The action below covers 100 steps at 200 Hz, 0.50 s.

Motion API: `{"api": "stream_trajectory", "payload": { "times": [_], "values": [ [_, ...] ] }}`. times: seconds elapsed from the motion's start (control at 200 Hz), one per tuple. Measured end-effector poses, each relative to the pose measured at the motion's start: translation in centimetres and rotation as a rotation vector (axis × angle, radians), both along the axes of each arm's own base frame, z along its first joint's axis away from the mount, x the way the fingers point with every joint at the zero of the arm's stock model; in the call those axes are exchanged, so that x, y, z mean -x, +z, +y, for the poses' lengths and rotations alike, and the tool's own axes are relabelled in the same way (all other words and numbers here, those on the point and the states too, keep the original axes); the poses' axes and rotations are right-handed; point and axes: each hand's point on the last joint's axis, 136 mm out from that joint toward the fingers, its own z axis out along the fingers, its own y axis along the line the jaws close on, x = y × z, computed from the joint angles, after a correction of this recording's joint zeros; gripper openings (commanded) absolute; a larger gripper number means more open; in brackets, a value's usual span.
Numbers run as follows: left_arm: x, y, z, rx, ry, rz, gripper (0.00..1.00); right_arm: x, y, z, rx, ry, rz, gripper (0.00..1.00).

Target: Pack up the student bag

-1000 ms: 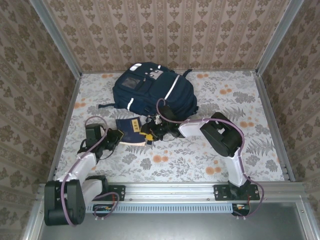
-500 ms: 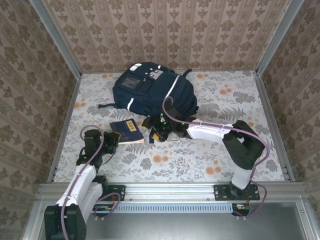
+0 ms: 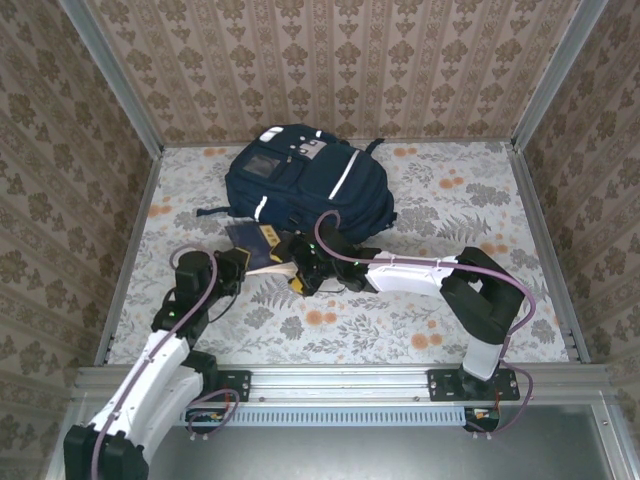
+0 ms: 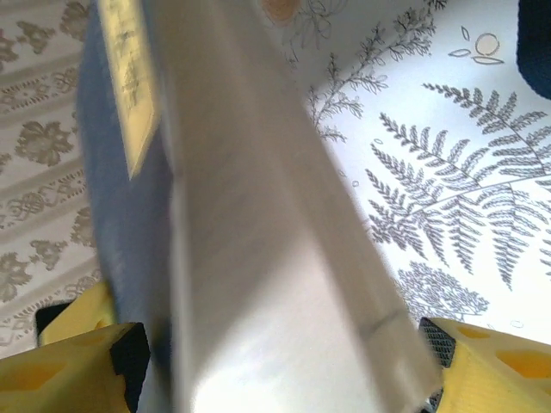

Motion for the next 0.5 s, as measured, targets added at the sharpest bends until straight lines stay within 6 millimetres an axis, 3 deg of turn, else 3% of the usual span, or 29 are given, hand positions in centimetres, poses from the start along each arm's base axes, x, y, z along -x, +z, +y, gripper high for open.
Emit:
{"api": "stream_trajectory", "payload": {
  "times": [0.155, 0.315, 0.44, 0.5],
  "values": [
    [0.0, 2.7, 0.3, -0.009, 0.035, -0.07, 0.0, -0.8, 0.9, 0.2, -0.032, -0.046, -0.019, 0.83],
    [0.1, 2.9, 0.3, -0.029, 0.052, -0.075, 0.0, -1.8, 2.3, 0.6, -0.063, -0.085, -0.042, 0.8],
    [0.2, 2.9, 0.2, -0.041, 0.061, -0.082, 0.0, -2.6, 4.0, 1.1, -0.101, -0.112, -0.067, 0.71],
    [0.3, 3.1, 0.2, -0.044, 0.068, -0.093, 0.0, -2.8, 4.2, 1.1, -0.106, -0.127, -0.078, 0.61]
  ]
}}
